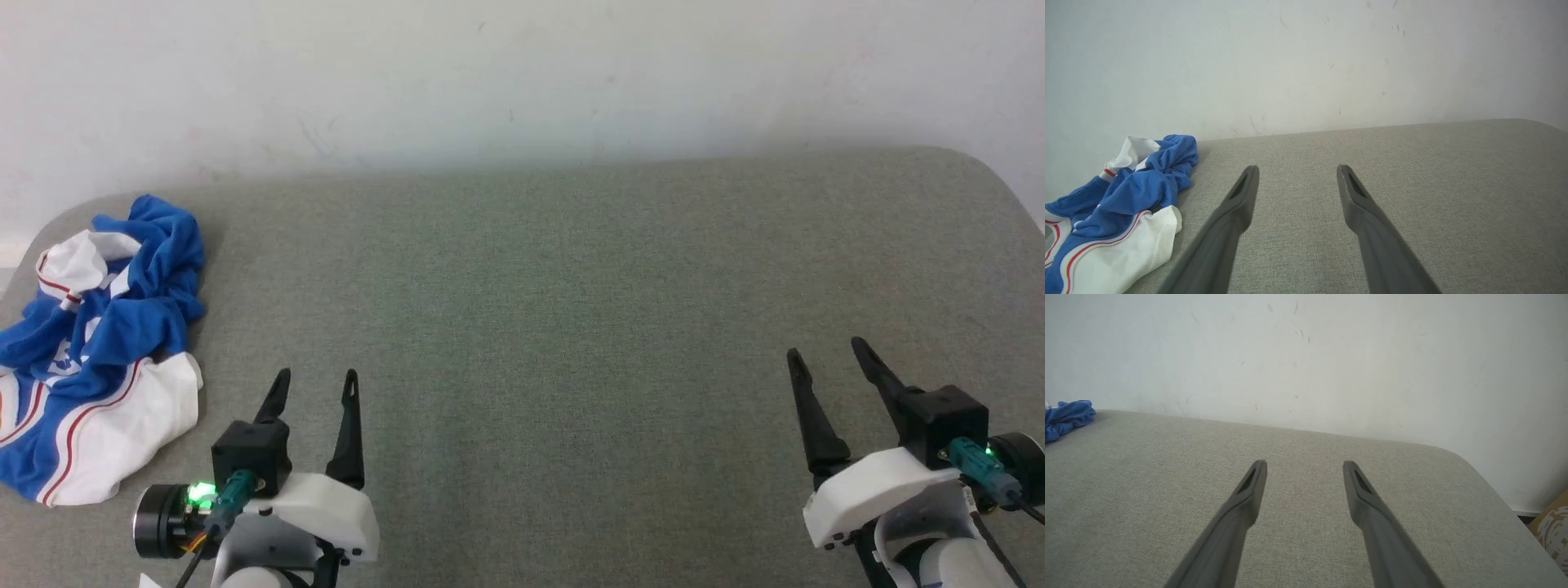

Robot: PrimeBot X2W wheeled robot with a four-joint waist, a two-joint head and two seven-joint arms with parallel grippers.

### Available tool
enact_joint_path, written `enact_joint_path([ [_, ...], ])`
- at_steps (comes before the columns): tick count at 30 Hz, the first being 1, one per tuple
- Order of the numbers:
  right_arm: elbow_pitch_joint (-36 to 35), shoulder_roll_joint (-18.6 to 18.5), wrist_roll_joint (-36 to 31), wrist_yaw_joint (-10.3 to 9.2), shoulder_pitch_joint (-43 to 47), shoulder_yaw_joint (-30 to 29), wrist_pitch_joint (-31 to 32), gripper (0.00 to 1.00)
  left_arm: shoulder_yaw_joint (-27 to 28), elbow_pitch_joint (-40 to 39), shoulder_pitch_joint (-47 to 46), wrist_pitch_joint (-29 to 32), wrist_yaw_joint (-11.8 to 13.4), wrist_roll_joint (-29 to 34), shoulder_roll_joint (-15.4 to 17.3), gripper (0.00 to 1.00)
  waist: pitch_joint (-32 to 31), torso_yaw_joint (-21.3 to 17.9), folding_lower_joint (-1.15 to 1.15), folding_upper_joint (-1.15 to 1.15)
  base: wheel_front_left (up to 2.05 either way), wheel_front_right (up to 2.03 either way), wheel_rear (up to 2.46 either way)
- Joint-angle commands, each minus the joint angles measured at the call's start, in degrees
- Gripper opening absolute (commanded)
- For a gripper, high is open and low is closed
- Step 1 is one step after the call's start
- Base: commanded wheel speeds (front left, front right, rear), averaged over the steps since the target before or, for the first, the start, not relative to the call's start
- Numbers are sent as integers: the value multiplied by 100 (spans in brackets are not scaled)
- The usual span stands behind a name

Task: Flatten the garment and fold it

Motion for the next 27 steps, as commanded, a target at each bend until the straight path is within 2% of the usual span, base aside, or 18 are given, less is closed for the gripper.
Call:
enact_joint_path([
  [1,-7,2,56,-1,14,-56,-61,100,-28,-17,3,-59,33,-21,-2,100,7,3,0,0,0,0,0],
  [14,-60,4,48,-2,-15,-241,-217,100,-95,-72,-43,-215,164,-93,-4,100,106,135,0,0,0,0,0],
  [27,-137,6,-16,-3,-83,-260,-372,100,-107,-153,-37,-371,355,-193,-7,100,216,535,0,0,0,0,0],
])
